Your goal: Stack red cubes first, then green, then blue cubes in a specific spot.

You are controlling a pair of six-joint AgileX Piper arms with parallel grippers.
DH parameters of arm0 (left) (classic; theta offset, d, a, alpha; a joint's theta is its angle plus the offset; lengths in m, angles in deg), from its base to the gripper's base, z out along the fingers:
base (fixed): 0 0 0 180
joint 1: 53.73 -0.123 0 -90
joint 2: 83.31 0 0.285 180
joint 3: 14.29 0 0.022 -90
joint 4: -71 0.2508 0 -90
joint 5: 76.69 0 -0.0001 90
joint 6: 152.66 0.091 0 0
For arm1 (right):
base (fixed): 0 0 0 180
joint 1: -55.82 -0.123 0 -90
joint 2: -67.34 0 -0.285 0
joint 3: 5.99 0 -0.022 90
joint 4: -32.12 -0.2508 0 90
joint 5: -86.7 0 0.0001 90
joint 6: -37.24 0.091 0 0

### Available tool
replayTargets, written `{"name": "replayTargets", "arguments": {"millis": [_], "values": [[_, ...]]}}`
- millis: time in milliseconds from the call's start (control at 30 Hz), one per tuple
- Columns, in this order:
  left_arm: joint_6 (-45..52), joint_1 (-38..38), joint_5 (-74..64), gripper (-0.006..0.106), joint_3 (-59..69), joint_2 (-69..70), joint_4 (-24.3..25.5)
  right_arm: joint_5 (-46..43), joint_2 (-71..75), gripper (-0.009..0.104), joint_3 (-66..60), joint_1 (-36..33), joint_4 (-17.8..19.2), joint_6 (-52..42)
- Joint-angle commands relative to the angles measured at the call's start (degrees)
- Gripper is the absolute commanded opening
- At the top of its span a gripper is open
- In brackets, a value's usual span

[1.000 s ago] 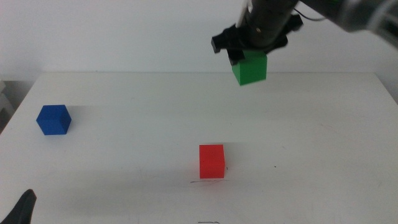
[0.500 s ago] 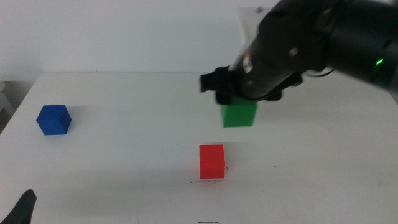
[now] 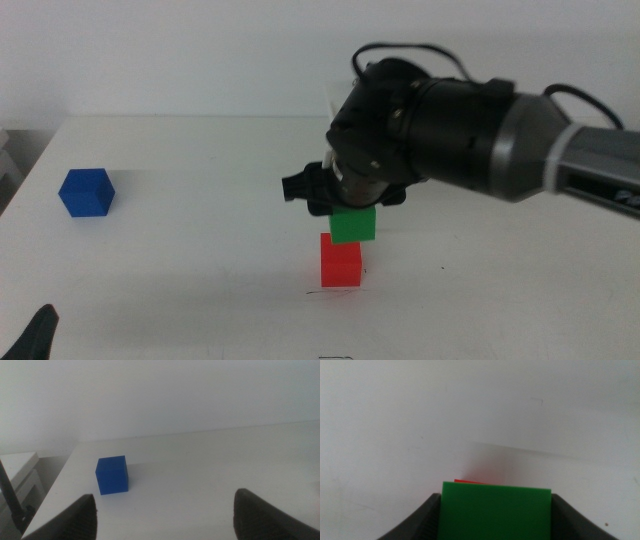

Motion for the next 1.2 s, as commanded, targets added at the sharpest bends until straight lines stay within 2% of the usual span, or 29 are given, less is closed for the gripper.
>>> {"name": "replayTargets", "arguments": {"millis": [0,267,1167], "values": [[-0.1,0.3,4.5,0.094,-0.1,1.5,-0.5,-1.8,2.0,-0.001,1.4,0.0,2.4,0.1],[-0.1,0.3,4.5,0.094,-0.1,1.5,-0.5,-4.3,-0.4,-0.001,1.4,0.0,2.1,0.1],[-0.1,0.3,4.5,0.094,-0.1,1.5,-0.5,-3.8,-2.4,-0.001,1.4,0.0,1.2,3.1]]}}
